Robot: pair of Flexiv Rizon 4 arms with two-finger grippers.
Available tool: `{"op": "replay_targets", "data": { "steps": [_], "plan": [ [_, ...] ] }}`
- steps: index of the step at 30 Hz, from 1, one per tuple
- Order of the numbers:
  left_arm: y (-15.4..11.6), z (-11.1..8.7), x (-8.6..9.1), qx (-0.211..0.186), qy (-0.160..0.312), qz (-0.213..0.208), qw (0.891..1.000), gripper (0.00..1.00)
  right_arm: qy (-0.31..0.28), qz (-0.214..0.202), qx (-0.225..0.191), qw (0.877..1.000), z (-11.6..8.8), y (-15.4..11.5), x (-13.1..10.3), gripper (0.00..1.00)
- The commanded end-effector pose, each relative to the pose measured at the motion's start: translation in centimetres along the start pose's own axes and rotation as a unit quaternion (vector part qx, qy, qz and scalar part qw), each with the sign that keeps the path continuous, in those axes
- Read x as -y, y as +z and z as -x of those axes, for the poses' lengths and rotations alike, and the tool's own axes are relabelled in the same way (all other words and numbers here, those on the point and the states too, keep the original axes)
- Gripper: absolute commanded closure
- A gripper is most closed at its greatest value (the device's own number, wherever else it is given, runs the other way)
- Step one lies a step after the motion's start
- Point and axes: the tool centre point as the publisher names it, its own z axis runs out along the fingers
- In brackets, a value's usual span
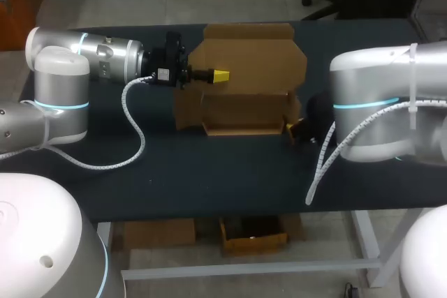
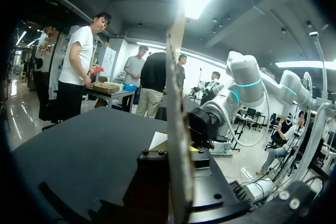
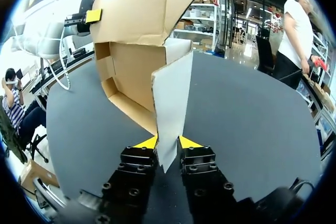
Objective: Assemble the packaging by folding the flat box into shape, placing the metal phone stand inside, and closing the box properly
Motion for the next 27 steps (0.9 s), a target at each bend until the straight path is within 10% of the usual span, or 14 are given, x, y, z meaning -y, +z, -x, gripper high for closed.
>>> {"op": "replay_targets", "data": {
  "steps": [1,27],
  "plan": [
    [0.1,0.2,-0.5,-0.001,0.000,0.000,1.000,1.00,0.002,0.003,0.031,1.000,-0.9,0.2,0.4,0.76],
    [0.1,0.2,-0.5,-0.001,0.000,0.000,1.000,1.00,-0.011,0.005,0.023,1.000,-3.5,1.5,-0.4,0.63]
  ]
}}
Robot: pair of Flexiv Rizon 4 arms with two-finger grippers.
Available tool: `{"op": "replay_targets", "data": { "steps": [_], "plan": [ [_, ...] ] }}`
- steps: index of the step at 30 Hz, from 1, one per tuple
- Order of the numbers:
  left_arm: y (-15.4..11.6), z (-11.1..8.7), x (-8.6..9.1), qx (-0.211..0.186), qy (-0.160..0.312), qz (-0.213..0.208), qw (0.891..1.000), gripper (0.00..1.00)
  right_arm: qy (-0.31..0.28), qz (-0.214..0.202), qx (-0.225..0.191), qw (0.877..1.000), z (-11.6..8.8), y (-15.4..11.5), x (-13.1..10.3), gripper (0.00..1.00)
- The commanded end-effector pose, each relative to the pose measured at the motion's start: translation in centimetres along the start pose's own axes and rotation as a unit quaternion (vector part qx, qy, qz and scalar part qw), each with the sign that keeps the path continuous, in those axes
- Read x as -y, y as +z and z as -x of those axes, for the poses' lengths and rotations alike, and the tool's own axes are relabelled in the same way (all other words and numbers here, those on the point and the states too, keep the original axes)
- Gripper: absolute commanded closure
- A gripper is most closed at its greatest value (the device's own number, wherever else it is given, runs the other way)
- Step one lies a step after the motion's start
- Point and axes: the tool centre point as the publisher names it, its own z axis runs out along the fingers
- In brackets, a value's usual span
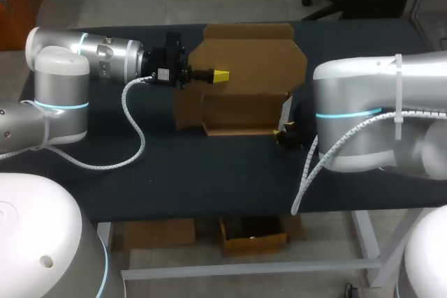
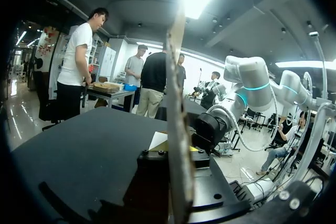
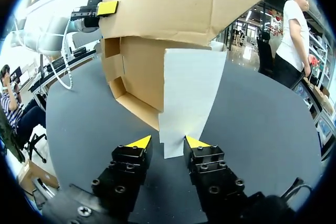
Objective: Assemble the packaging by folding the flat box into shape, placing the metal phone stand inside, and closing the box properly
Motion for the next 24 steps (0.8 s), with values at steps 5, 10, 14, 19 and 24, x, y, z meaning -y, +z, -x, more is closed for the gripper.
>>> {"op": "replay_targets", "data": {
  "steps": [5,10,14,19,24],
  "plan": [
    [0.1,0.2,-0.5,-0.001,0.000,0.000,1.000,1.00,-0.004,-0.003,0.018,1.000,-1.3,-0.1,0.3,0.62],
    [0.1,0.2,-0.5,-0.001,0.000,0.000,1.000,1.00,0.003,-0.007,0.028,1.000,-1.3,-1.2,1.5,0.62],
    [0.1,0.2,-0.5,-0.001,0.000,0.000,1.000,1.00,0.008,-0.010,0.034,0.999,-1.2,-1.9,2.4,0.60],
    [0.1,0.2,-0.5,-0.001,0.000,0.000,1.000,1.00,0.012,-0.010,0.038,0.999,-1.0,-2.8,3.2,0.59],
    [0.1,0.2,-0.5,-0.001,0.000,0.000,1.000,1.00,0.014,-0.010,0.042,0.999,-0.8,-3.6,3.9,0.59]
  ]
}}
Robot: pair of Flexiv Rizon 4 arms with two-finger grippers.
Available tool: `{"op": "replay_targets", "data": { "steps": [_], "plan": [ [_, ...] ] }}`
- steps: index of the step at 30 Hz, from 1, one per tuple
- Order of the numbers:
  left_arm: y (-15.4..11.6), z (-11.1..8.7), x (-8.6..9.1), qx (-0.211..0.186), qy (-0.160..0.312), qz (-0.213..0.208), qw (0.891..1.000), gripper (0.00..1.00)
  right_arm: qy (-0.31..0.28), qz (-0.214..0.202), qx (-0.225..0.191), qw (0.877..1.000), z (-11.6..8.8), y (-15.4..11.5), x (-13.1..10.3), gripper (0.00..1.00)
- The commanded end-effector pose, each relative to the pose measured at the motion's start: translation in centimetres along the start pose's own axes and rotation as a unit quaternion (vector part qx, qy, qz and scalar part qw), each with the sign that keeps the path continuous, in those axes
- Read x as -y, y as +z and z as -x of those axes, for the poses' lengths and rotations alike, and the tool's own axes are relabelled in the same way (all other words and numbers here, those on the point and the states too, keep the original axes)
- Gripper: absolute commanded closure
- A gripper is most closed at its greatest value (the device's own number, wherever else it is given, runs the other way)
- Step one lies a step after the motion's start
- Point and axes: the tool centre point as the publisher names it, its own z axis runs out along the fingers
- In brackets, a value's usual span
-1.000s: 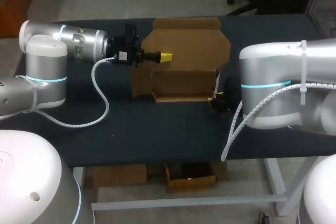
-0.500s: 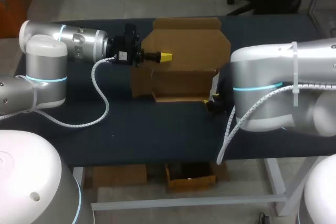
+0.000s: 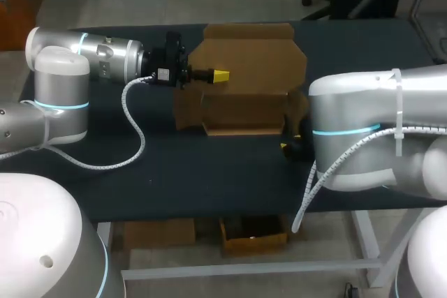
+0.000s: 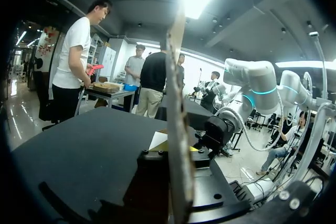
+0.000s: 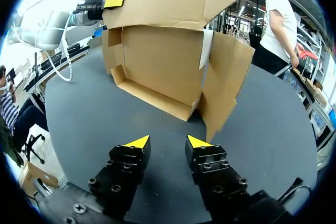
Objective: Assemble the packaging by folding the flat box into shape, placing the metal phone stand inside, and closing the box properly
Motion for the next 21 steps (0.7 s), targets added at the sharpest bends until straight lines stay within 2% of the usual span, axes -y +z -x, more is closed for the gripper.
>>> {"op": "replay_targets", "data": {
  "steps": [1,21],
  "plan": [
    [0.1,0.2,-0.5,-0.001,0.000,0.000,1.000,1.00,0.000,0.013,0.006,1.000,0.0,-0.7,0.9,0.59],
    [0.1,0.2,-0.5,-0.001,0.000,0.000,1.000,1.00,-0.019,0.018,-0.003,1.000,1.4,-2.8,1.5,0.59]
  ]
}}
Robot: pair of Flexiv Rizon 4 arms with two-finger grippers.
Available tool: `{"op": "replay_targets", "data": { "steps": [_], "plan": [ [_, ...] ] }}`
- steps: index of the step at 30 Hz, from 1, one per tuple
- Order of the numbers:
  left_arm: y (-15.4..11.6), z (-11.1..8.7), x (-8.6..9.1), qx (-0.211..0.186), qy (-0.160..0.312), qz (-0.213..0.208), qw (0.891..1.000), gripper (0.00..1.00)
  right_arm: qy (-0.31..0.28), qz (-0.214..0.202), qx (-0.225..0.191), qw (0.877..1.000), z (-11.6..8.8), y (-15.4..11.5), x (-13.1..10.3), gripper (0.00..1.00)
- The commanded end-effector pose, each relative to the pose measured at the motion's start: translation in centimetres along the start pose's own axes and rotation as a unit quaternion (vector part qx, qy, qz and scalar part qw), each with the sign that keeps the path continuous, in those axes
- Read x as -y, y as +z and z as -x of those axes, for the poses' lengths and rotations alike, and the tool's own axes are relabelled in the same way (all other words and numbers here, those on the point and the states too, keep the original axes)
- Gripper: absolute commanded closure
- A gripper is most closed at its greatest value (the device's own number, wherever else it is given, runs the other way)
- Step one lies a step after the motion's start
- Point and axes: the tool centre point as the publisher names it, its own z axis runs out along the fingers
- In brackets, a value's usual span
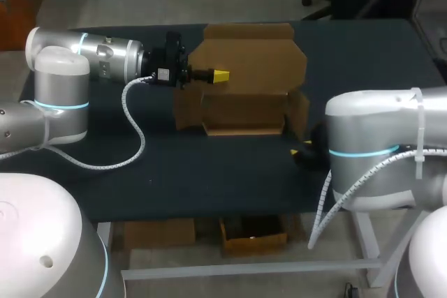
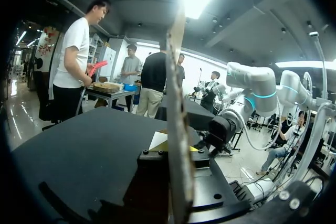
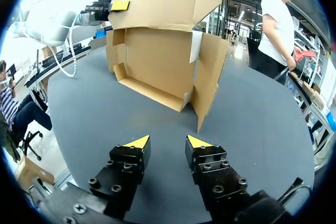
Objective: Assemble the packaging by folding the flat box into shape, placing the metal phone stand inside, and closing the box properly
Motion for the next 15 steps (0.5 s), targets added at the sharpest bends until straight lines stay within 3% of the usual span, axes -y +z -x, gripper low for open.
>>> {"op": "replay_targets", "data": {
  "steps": [1,15],
  "plan": [
    [0.1,0.2,-0.4,-0.001,0.000,0.001,1.000,1.00,-0.005,-0.002,-0.009,1.000,0.6,-0.7,-0.1,0.59],
    [0.1,0.2,-0.4,-0.001,0.000,0.001,1.000,1.00,-0.028,0.009,-0.032,0.999,1.7,-2.8,-0.4,0.58]
  ]
}}
